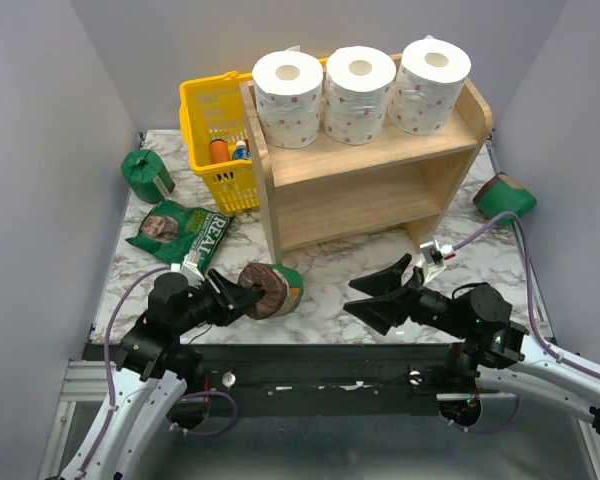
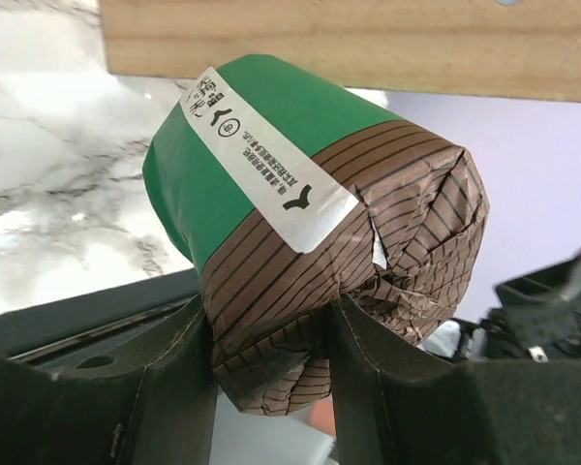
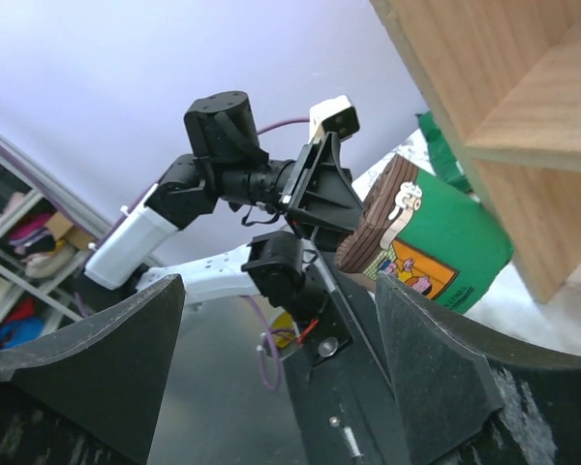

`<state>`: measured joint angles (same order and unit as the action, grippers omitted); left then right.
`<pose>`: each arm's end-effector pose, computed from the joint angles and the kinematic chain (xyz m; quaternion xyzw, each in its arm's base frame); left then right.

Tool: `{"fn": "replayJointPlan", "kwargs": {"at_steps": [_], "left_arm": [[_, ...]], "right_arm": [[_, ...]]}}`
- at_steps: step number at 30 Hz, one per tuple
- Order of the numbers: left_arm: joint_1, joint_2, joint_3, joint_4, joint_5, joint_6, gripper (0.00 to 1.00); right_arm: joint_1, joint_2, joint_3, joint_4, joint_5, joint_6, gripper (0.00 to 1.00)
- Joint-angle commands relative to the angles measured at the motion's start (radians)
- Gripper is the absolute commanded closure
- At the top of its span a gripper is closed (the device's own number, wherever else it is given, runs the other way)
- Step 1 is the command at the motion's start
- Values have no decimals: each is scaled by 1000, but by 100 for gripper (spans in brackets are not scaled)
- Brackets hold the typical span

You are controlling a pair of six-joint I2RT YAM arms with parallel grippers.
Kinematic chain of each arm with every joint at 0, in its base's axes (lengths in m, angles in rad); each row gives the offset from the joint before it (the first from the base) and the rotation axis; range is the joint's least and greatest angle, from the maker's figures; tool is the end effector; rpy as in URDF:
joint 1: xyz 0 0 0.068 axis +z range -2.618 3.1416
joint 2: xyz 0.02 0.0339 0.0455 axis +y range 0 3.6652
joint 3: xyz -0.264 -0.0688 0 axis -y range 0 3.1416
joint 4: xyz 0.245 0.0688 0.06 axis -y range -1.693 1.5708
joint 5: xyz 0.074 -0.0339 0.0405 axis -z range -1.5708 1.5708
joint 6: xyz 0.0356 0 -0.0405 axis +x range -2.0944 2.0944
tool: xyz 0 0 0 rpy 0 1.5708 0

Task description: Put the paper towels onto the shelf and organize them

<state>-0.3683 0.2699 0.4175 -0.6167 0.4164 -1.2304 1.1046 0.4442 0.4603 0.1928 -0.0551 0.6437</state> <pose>0.0826 -0.0473 0.2311 -0.2500 0.8026 -0.4899 0.2308 0.0579 0.1195 0.3136 -0.1646 0.6078 0.6068 0.4851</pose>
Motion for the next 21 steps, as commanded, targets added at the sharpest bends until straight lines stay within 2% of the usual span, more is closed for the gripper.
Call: {"fn": "replayJointPlan", "kwargs": {"at_steps": [1,9,16,21], "left_arm": [[-6,-61,21,267,196,-58,55],[-6,-113,35,204,231,-46,55],[-6,-167,6,345,324,-126,55],[-6,-176,-12,394,344,-155,55]], "right_arm": [[0,33,-34,114,-25,86,12],[0,38,-74,129,5,116,12],[0,7,-140,223,-78,137,11],[0,65,-132,286,-141,143,9]]}}
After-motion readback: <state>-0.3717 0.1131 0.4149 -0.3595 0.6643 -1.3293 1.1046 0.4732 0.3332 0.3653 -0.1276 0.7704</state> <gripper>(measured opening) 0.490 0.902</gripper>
